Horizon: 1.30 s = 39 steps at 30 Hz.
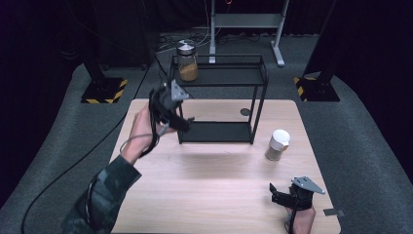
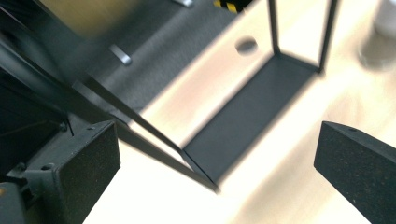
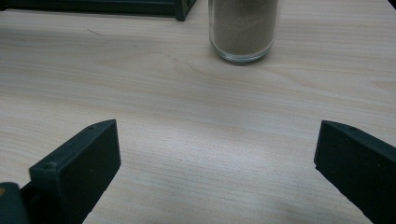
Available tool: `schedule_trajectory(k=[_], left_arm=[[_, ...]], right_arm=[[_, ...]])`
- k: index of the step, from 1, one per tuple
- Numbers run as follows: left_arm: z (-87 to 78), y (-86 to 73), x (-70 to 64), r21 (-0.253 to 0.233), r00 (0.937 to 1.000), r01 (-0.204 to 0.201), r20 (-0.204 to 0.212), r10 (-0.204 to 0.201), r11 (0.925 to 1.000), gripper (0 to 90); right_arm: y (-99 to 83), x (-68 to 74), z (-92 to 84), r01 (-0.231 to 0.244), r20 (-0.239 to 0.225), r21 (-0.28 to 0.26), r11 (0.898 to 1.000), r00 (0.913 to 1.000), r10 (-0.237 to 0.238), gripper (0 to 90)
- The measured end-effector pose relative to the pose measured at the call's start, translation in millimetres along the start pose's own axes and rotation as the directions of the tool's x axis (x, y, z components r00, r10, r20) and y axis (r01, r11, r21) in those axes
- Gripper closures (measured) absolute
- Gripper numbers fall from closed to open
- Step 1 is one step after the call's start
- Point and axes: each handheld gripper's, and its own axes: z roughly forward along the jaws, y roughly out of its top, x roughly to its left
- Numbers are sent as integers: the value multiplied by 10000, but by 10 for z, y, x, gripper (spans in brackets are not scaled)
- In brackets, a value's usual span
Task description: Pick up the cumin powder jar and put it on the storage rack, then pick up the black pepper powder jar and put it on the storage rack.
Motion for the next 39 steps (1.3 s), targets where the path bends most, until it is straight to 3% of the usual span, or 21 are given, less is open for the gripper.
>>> schedule_trajectory(k=[2, 5, 8, 10, 12, 13, 14, 17, 18, 19, 21, 22, 23, 24, 25, 29, 30, 33, 39], left_arm=[[67, -214, -160, 92, 10000, 0, 1, 0, 10000, 0], [233, -581, -368, 417, 9992, 332, 203, -340, 9986, 0], [413, -944, -492, 800, 9917, 1080, 611, -1130, 9909, 0], [529, -1215, -621, 1146, 9857, 1497, 611, -1573, 9821, 0], [588, -1465, -709, 1179, 9732, 2128, 634, -2212, 9700, 0], [617, -1612, -740, 1146, 9612, 2582, 690, -2670, 9593, 0], [617, -1612, -740, 1146, 9612, 2582, 690, -2670, 9593, 0], [675, -1801, -751, 1163, 9405, 3196, 823, -3298, 9404, 0], [719, -1946, -729, 1048, 9121, 3910, 892, -4002, 9144, 0], [735, -2004, -734, 952, 9057, 4068, 878, -4147, 9086, 0], [757, -2026, -799, 910, 9075, 4127, 445, -4177, 9063, 0], [757, -2026, -799, 910, 9075, 4127, 445, -4177, 9063, 0], [744, -2049, -834, 647, 9112, 4088, 277, -4111, 9103, 0], [753, -2028, -914, 564, 9152, 4030, -191, -4026, 9134, 0], [760, -2011, -938, 603, 9162, 4006, -322, -3993, 9143, 0], [769, -2010, -928, 625, 9101, 4145, -317, -4132, 9079, 0], [776, -2014, -881, 720, 9020, 4315, -215, -4311, 8992, 0], [786, -2020, -844, 782, 8932, 4490, -109, -4496, 8901, 0], [784, -2014, -867, 739, 8982, 4392, -184, -4391, 8953, 0]], right_arm=[[3, 1, 2, 4, 2, 18, 10000, 10000, -4, 0], [-2, 0, 0, -8, 9, -9, 10000, 10000, 8, 0], [5, 2, 3, 15, -1, 27, 10000, 10000, -15, 0], [9, 7, 4, 44, 10, 48, 10000, 10000, -44, 0], [12, 9, 5, 79, 11, 64, 9999, 10000, -79, 0], [16, 9, 8, 88, 4, 88, 9999, 10000, -88, 0], [16, 9, 8, 88, 4, 88, 9999, 10000, -88, 0], [29, -4, 16, 42, -44, 157, 9999, 10000, -42, 0], [28, 2, 15, 55, -19, 152, 9999, 10000, -55, 0], [29, 12, 16, 85, 20, 155, 9998, 10000, -86, 0], [33, 32, 18, 162, 93, 183, 9997, 9998, -164, 0], [33, 32, 18, 162, 93, 183, 9997, 9998, -164, 0], [35, 42, 19, 200, 128, 196, 9996, 9997, -202, 0], [35, 55, 21, 260, 166, 199, 9995, 9995, -264, 0], [38, 56, 22, 251, 169, 218, 9994, 9995, -255, 0], [39, 54, 23, 205, 195, 225, 9995, 9996, -209, 0], [44, 56, 26, 213, 203, 251, 9995, 9996, -219, 0], [60, 69, 36, 296, 236, 345, 9990, 9993, -304, 0], [77, 78, 46, 308, 279, 436, 9986, 9991, -321, 0]])
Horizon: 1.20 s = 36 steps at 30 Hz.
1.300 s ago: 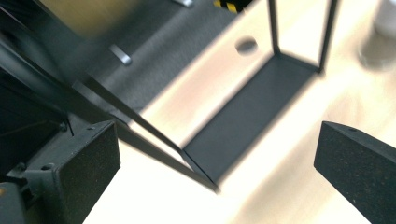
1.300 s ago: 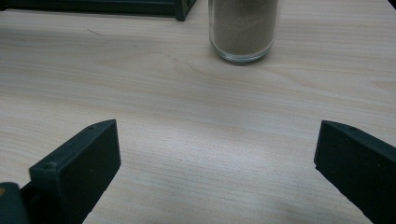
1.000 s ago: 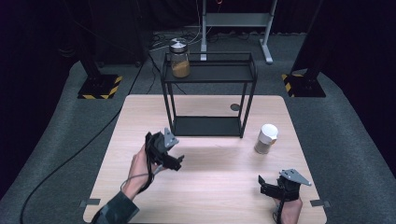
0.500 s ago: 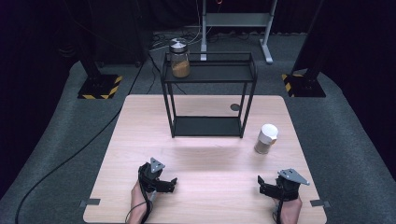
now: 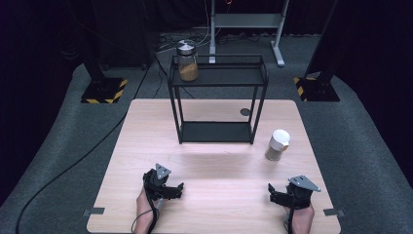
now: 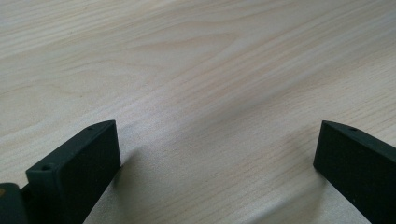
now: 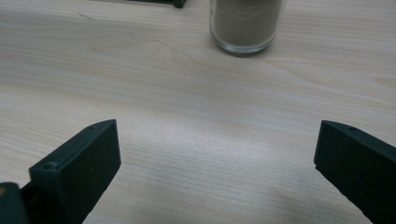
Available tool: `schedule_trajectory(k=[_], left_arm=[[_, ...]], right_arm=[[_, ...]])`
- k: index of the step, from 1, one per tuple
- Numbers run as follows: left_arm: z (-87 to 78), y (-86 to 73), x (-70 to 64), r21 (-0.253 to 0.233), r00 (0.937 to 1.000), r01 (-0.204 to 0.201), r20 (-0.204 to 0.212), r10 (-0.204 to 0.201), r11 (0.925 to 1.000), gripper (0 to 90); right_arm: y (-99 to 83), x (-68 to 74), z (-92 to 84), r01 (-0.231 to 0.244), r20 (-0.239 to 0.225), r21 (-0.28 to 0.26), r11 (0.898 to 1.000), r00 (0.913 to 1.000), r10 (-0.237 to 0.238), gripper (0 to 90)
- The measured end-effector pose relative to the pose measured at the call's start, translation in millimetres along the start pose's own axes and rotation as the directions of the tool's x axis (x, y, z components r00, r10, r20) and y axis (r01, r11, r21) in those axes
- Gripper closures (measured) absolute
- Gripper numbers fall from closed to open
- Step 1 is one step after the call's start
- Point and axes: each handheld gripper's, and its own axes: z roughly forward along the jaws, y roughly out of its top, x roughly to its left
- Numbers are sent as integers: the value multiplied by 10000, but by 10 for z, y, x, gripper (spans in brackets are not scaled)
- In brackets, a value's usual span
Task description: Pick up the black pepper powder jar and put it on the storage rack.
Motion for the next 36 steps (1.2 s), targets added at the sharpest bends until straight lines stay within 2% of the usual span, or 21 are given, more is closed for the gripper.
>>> schedule_trajectory(k=[17, 30, 32, 34, 36], left_arm=[[-8, -24, -63, -135, 9996, -164, -244, 160, 9998, 0], [-6, -19, -50, -114, 9998, -122, -180, 120, 9999, 0], [-4, -9, -28, -58, 9999, -80, -109, 80, 10000, 0], [-4, -9, -30, -61, 9999, -88, -114, 87, 9999, 0], [-5, -10, -34, -67, 9999, -109, -121, 108, 9999, 0]], right_arm=[[9, 33, 5, 55, 172, 51, 10000, 9998, -56, 0], [-4, 76, 1, 75, 405, -29, 10000, 9992, -74, 0], [5, 106, 7, 148, 553, 13, 9999, 9984, -148, 0], [-3, 98, 5, -32, 605, -149, 9999, 9982, 41, 0], [-16, 46, -5, -282, 403, -559, 9980, 9987, 305, 0]])
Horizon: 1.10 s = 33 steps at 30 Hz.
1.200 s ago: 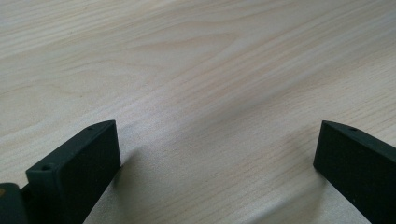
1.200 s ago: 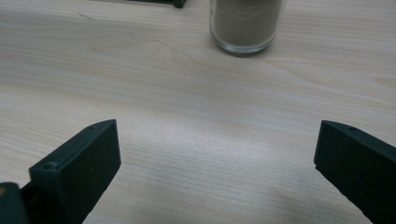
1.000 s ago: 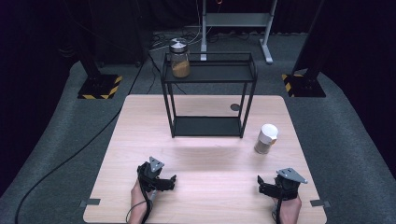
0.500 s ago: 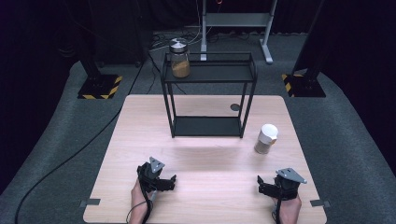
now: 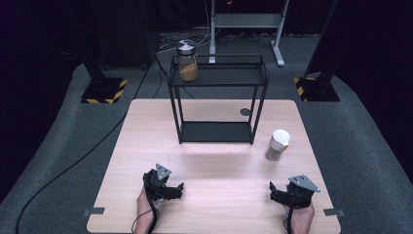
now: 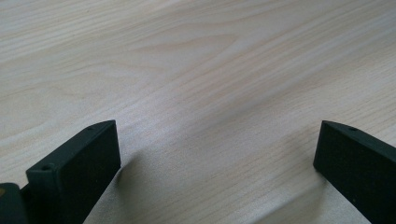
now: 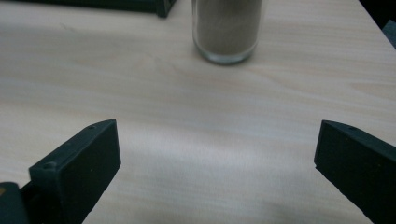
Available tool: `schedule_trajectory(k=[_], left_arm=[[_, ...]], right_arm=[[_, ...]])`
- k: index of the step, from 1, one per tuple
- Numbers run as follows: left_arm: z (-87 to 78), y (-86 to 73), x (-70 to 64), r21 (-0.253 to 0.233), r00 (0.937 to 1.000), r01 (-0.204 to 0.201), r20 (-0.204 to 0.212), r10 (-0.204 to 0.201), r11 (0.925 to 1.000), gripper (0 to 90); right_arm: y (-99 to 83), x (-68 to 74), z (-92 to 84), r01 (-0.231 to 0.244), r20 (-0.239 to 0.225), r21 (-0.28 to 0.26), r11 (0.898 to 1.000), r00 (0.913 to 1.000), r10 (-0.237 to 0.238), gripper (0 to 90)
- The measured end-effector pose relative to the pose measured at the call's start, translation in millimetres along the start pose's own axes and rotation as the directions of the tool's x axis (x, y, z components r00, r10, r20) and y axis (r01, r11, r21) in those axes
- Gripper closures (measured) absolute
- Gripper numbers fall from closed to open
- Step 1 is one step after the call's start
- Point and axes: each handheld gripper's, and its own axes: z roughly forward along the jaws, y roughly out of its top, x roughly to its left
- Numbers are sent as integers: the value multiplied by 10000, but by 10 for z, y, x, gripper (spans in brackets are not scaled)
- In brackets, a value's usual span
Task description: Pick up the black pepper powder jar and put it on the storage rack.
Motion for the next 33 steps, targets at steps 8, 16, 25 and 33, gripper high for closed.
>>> schedule_trajectory(k=[8, 16, 25, 33], left_arm=[[0, 0, 3, -1, 10000, -3, 30, 3, 10000, 0], [1, 2, 8, 11, 10000, -12, 54, 12, 10000, 0], [1, 2, 13, 7, 9999, -78, 118, 78, 10000, 0], [2, 4, 23, 25, 9999, -40, 156, 40, 10000, 0]], right_arm=[[206, -8, 187, 673, 86, -1458, 9870, 9977, -668, 0], [325, -71, 666, 858, 48, -1707, 9816, 9963, -863, 0], [289, -145, 949, 929, -178, -2267, 9695, 9949, -995, 0], [320, -181, 1087, 670, -262, -2470, 9667, 9968, -758, 0]])
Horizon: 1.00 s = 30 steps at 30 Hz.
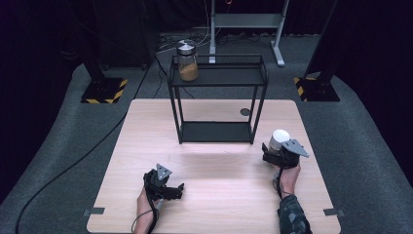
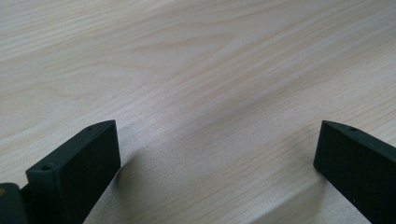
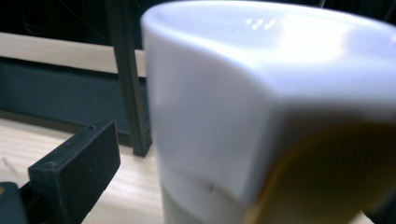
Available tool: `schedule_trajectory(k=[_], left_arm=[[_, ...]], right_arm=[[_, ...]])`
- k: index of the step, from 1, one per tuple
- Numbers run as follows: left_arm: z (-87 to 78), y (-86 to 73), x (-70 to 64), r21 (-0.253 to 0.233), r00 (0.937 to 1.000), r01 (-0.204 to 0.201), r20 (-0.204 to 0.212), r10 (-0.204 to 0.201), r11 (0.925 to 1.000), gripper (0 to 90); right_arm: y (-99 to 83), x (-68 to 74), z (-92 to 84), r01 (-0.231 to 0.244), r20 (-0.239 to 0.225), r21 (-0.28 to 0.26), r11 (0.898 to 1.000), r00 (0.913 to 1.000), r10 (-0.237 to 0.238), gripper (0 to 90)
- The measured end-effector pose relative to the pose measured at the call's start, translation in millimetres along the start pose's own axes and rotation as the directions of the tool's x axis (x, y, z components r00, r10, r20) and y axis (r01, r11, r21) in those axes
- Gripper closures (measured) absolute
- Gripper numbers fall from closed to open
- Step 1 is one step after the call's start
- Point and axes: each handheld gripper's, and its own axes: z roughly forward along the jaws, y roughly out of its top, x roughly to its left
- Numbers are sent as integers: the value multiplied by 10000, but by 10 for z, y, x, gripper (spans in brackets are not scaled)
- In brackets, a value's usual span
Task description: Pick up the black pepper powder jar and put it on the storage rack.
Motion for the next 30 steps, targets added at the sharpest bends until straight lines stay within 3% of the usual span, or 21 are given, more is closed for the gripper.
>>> schedule_trajectory(k=[1, 2, 3, 4, 5, 7, 10, 21, 30], left_arm=[[0, -1, -3, -4, 10000, -15, -12, 15, 10000, 0], [0, -1, -2, -4, 10000, -11, -10, 11, 10000, 0], [0, 0, 1, 1, 10000, 3, 4, -3, 10000, 0], [1, -1, 4, 1, 10000, 20, 16, -20, 10000, 0], [0, -1, 5, 9, 10000, 28, 17, -28, 10000, 0], [1, -1, 4, 6, 10000, 29, 14, -29, 10000, 0], [0, -2, 2, 1, 10000, 26, 5, -26, 10000, 0], [1, 1, 12, 13, 10000, 41, 52, -41, 10000, 1], [0, 0, 12, 15, 10000, 25, 65, -26, 10000, 1]], right_arm=[[6, 0, 19, 15, -6, 9, 10000, 10000, -15, 0], [26, -22, 33, -106, -139, 99, 9999, 9998, 107, 57], [26, 20, 18, -299, 92, 82, 9995, 9995, 299, 287], [20, 6, 1, -371, 33, -18, 9993, 9993, 371, 297], [13, -2, 1, -343, -164, -21, 9994, 9993, 342, 298], [31, 97, -1, 270, -52, 3, 9996, 9996, -270, 299], [35, 62, -4, 23, -291, 42, 10000, 9996, -22, 298], [42, 20, -106, -831, 91, 47, 9965, 9965, 830, 299], [86, 16, -245, -1074, 95, -68, 9942, 9942, 1075, 299]])
